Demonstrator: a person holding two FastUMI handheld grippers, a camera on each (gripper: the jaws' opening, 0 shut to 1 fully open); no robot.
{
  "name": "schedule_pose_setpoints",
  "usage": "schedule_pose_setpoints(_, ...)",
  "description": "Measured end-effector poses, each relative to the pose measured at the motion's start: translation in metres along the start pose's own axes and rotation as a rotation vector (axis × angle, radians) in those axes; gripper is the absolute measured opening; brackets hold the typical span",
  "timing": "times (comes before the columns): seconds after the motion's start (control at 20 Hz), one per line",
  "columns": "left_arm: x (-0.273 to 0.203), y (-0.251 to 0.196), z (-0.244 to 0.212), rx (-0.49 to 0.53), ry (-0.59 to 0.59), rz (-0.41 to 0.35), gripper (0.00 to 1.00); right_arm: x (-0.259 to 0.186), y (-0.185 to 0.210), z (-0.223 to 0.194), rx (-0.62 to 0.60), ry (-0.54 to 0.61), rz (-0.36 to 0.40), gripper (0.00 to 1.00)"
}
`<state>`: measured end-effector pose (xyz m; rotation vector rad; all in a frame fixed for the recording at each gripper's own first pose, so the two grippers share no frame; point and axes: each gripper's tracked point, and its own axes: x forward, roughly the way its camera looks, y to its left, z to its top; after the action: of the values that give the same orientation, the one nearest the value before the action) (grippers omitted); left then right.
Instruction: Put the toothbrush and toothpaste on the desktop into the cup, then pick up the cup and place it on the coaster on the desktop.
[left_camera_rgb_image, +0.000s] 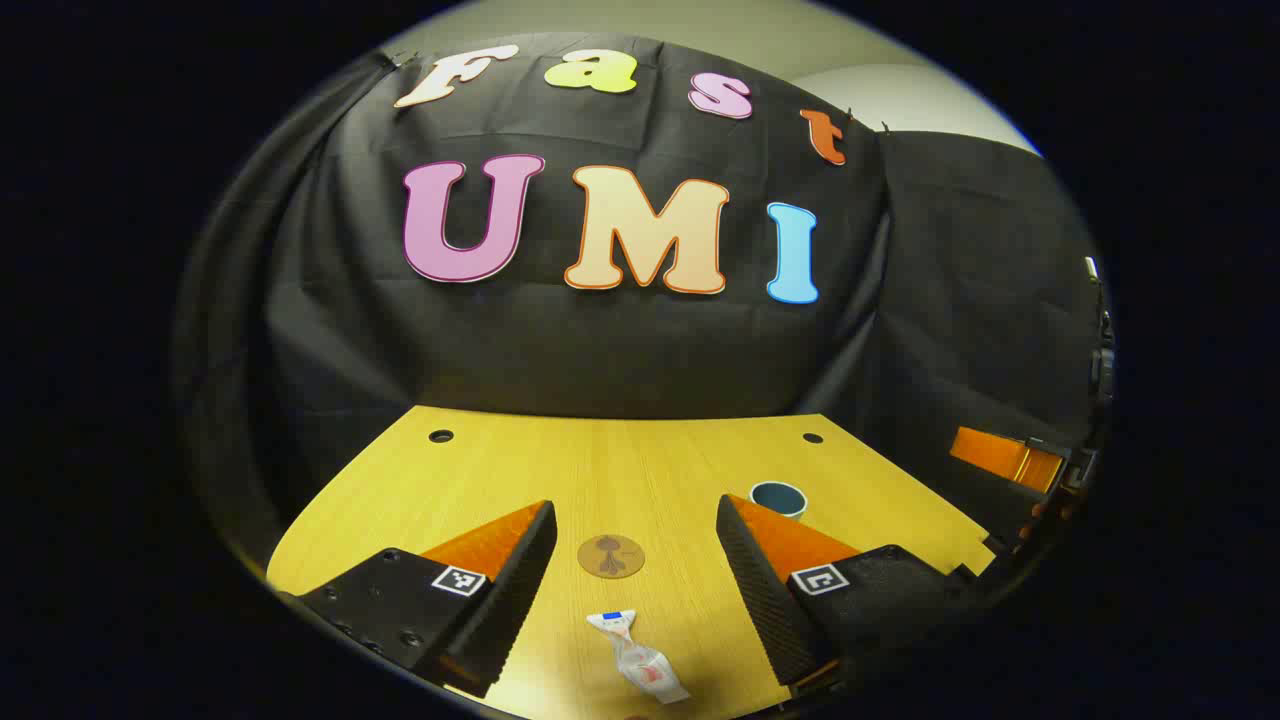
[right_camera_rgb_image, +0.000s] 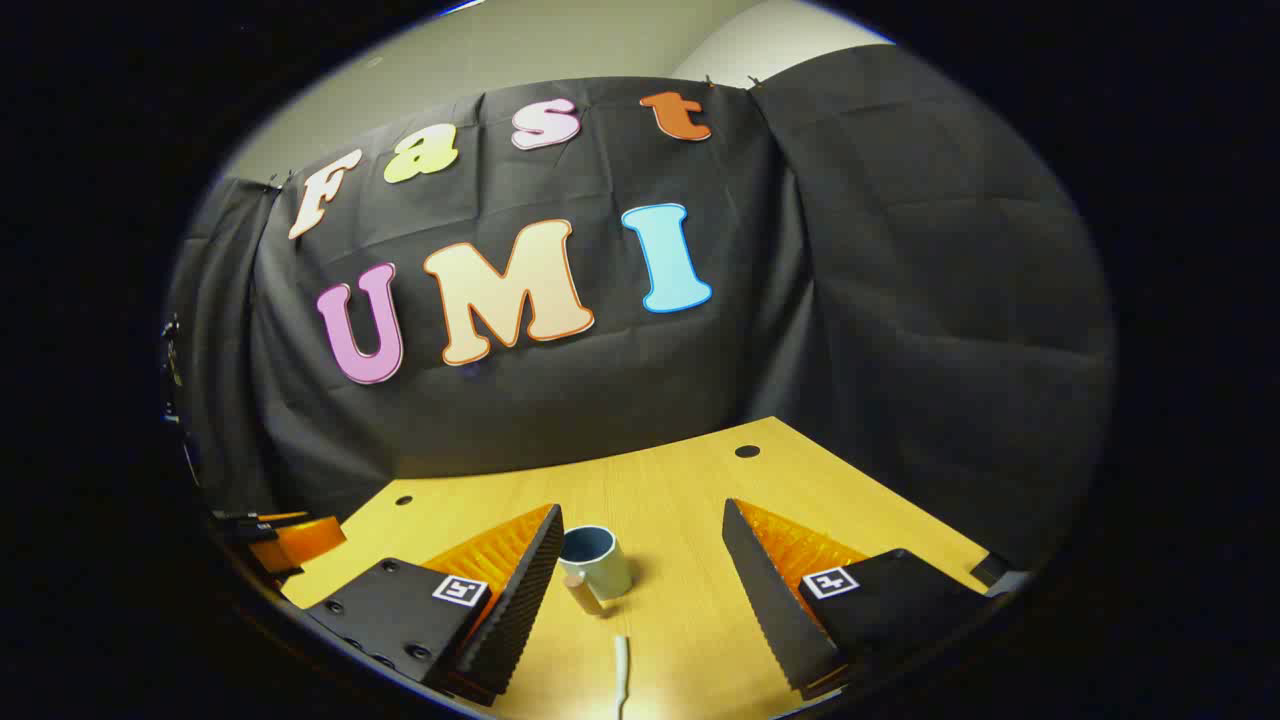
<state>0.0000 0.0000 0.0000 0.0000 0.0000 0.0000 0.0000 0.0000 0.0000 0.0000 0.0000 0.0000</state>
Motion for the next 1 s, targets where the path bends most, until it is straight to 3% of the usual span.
schedule_pose_setpoints(0.2, 0.0, -0.004, -0.013, -0.077, 0.036, 0.035, 0.94, 0.011, -0.004, -0.016, -0.032, 0.084, 0.043, 0.98)
schedule_pose_setpoints(0.25, -0.001, -0.004, -0.014, -0.08, 0.041, 0.038, 0.94, 0.012, -0.004, -0.019, -0.033, 0.097, 0.047, 0.95)
schedule_pose_setpoints(0.4, -0.005, 0.009, -0.015, -0.076, 0.049, 0.084, 0.94, 0.014, -0.003, -0.03, -0.04, 0.141, 0.06, 0.98)
schedule_pose_setpoints(0.8, -0.011, 0.02, -0.023, -0.089, 0.06, 0.09, 0.95, 0.019, 0.009, -0.05, -0.07, 0.218, 0.071, 0.98)
schedule_pose_setpoints(0.9, -0.013, 0.025, -0.028, -0.101, 0.066, 0.099, 0.94, 0.019, 0.015, -0.057, -0.076, 0.248, 0.091, 0.95)
schedule_pose_setpoints(1.0, -0.016, 0.031, -0.037, -0.111, 0.086, 0.109, 0.94, 0.019, 0.023, -0.067, -0.087, 0.28, 0.113, 0.98)
